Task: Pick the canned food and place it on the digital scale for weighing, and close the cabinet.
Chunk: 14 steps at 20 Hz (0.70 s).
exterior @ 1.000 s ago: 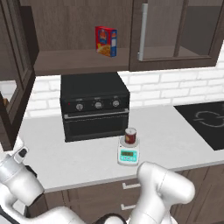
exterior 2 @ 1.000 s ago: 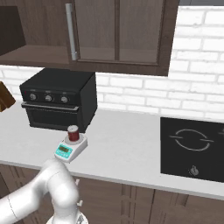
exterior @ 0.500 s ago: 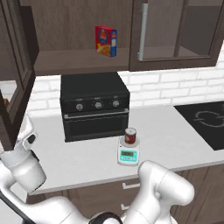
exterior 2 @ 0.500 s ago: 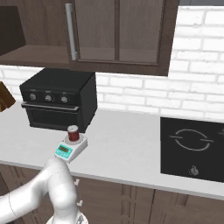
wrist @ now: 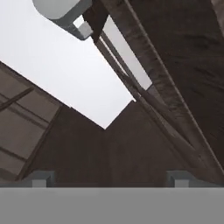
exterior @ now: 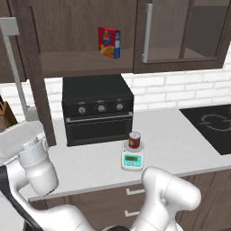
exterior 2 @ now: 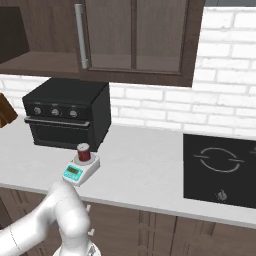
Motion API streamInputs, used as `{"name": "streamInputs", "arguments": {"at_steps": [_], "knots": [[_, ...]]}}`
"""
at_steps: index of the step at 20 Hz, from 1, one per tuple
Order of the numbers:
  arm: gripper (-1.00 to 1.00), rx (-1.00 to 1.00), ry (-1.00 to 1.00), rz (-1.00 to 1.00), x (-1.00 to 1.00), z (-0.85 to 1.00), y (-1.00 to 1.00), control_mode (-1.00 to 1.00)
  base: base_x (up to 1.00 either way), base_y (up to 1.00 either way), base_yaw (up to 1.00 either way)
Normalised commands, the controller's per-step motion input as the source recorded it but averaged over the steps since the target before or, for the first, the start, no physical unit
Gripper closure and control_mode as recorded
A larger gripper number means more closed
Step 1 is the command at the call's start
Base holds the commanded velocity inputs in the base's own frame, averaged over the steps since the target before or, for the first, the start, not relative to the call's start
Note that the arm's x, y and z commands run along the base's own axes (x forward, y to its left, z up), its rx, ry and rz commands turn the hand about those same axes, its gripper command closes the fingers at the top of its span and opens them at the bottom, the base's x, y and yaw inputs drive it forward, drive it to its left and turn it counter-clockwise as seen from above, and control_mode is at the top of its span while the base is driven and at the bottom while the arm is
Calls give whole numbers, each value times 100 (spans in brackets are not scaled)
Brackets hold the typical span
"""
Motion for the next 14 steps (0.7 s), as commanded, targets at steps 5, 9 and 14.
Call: {"name": "streamInputs", "arguments": {"at_steps": [5, 9, 14], "knots": [[-100, 47, -4, 0, -24, 72, -98, -100, 0, 0, 0], [-100, 47, 0, 0, -32, 73, -100, -100, 0, 0, 0], [-100, 47, 1, 0, -19, 68, -100, -100, 0, 0, 0]]}}
